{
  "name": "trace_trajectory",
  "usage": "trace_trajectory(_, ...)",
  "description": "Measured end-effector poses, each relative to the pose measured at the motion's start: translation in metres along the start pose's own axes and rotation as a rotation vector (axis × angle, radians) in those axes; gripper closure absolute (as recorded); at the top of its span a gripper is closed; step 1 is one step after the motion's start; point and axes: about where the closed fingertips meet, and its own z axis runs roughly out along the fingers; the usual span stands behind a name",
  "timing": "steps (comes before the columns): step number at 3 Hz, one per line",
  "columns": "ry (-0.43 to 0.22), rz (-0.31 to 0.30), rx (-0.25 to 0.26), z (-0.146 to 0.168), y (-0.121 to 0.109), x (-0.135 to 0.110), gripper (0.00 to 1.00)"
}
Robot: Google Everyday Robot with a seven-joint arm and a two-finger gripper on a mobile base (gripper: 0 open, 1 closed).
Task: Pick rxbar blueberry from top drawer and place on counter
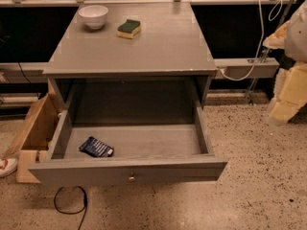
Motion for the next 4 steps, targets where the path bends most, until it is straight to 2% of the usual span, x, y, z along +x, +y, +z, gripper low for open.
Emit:
trace_trajectory(1, 0.0, 0.0, 0.0, 0.0, 0.0, 0.0, 0.0)
trace_trajectory(2, -0.043, 0.029, -0.028, 0.022, 0.008, -0.01, 0.0)
trace_trajectory(3, -0.124, 0.079, -0.107, 0.077, 0.018, -0.047, 0.0)
trace_trajectory(4, -0.198, 0.154, -0.152, 0.13, 0.016, -0.097, 0.0)
